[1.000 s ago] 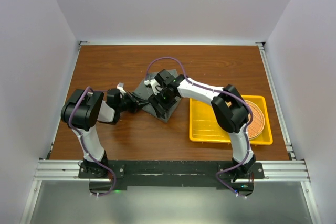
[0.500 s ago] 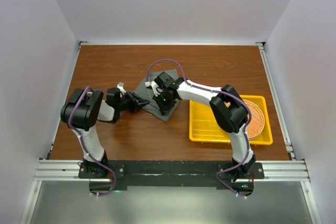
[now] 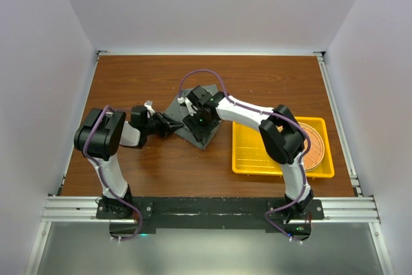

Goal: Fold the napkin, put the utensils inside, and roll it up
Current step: Roll the napkin with the utensil

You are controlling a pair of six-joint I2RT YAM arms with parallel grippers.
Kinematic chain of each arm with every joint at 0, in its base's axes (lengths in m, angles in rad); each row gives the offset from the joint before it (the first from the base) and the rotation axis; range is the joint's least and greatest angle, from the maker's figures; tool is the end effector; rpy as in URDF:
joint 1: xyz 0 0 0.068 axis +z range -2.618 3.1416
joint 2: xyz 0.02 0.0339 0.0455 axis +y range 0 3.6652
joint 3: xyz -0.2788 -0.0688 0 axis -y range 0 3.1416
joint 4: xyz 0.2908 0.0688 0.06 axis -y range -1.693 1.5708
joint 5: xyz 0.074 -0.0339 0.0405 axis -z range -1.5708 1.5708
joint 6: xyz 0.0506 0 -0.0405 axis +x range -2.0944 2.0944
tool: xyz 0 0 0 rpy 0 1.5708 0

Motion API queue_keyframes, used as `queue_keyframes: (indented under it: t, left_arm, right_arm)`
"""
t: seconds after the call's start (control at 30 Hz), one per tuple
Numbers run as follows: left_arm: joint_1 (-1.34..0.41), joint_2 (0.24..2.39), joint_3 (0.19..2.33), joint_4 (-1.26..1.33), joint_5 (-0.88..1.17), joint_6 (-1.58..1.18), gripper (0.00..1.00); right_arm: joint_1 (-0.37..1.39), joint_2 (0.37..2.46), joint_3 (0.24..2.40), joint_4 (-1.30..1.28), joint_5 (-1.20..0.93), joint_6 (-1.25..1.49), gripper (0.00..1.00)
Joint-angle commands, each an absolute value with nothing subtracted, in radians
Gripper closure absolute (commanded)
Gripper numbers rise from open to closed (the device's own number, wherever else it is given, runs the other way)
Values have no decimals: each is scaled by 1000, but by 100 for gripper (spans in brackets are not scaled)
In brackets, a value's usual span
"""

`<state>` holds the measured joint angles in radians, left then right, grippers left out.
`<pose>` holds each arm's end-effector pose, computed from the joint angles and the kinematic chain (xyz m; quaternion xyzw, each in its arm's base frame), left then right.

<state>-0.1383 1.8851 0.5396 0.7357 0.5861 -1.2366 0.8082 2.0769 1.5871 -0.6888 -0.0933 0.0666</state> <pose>0.3179 -0.0725 0.0421 -0.3292 0.7938 -0.4788 0.1795 0.3334 0.3558 0.1586 -0.3635 0.9099 0.1239 0.1569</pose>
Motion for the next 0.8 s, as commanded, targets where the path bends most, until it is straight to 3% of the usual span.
queue_keyframes:
  t: [0.0, 0.1, 0.2, 0.27, 0.4, 0.5, 0.77]
  left_arm:
    - [-133, 1953, 515, 492, 439, -1144, 100]
    - [-133, 1954, 518, 485, 440, -1143, 100]
    - [-132, 1956, 522, 483, 445, -1143, 100]
    - [-130, 1956, 523, 480, 443, -1144, 100]
    - [-129, 1957, 525, 480, 446, -1147, 100]
    - [-129, 1957, 525, 480, 446, -1146, 100]
    - [-126, 1957, 523, 482, 448, -1149, 100]
  right_arm:
    - [862, 1994, 1669, -710, -34, 32, 35]
    - [880, 2025, 1703, -709, -24, 12, 34]
    - [896, 2049, 1739, -703, -61, 6, 43]
    - [905, 2077, 1764, -701, -86, -26, 55]
    - [907, 2120, 1796, -696, -113, -31, 69]
    - [908, 2152, 1816, -696, -129, -38, 73]
    - [907, 2194, 1809, -698, -101, -72, 73]
